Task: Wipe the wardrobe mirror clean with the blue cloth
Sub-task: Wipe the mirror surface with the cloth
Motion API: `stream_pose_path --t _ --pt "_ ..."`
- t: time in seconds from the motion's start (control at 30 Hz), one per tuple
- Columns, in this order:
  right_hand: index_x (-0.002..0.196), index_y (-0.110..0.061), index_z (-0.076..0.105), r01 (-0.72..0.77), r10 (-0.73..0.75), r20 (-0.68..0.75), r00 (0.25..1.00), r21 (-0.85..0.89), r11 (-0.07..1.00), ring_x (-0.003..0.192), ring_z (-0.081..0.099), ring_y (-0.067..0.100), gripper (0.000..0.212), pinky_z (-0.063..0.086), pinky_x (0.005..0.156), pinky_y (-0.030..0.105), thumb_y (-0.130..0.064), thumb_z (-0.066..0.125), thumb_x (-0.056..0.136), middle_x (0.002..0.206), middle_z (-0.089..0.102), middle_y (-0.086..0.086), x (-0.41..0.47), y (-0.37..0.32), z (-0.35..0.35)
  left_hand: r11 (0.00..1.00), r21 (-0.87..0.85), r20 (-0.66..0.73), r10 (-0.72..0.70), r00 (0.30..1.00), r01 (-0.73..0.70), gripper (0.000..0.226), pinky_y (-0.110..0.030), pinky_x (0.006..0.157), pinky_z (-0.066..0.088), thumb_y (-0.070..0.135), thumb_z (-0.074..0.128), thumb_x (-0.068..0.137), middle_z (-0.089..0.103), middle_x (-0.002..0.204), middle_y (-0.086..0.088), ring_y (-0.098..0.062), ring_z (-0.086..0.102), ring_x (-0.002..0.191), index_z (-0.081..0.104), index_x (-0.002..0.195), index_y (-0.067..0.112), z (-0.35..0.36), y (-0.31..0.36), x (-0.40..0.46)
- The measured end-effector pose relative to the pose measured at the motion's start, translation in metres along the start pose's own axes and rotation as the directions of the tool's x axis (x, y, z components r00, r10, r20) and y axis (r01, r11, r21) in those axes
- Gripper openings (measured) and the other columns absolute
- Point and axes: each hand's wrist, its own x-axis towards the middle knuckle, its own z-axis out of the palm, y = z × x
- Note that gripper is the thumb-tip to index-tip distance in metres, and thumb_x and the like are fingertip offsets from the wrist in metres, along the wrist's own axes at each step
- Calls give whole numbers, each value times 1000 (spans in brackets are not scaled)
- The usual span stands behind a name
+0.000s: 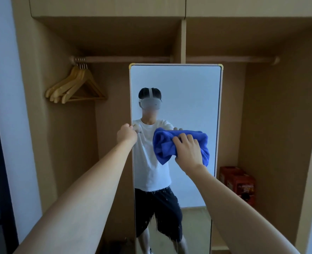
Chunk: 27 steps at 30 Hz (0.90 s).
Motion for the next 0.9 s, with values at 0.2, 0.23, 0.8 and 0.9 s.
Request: stream_pose_path --t 0.2,0.23,0.8,0.9 --pt "114 -6 62 -85 125 -328 936 133 987 83 53 36 45 44 68 44 -13 57 69 102 59 12 41 24 -36 1000 -13 14 5 1000 -5 35 -35 81 43 22 34 107 57 129 -18 -34 57 115 54 129 4 3 -3 0" --pt "107 -5 63 -88 134 -380 915 135 987 82 52 35 42 44 67 45 -14 49 68 100 59 13 48 28 -43 1000 -19 12 8 1000 -8 35 -34 79 43 23 33 108 58 126 -18 -33 58 110 55 127 3 4 -4 0" --pt "99 -8 58 -169 173 -115 978 44 985 77 50 32 44 44 62 40 -5 76 59 92 56 12 -7 25 15 992 -119 12 -26 1000 27 27 -35 81 40 24 32 107 51 104 -8 -25 50 91 50 92 10 9 -10 9" --pt "108 -6 59 -228 244 -148 958 115 967 85 50 33 53 46 63 42 -10 78 59 98 55 14 6 23 1 992 -118 23 -30 999 33 32 -33 80 37 24 31 108 49 101 -5 -23 46 93 44 79 19 10 -10 8"
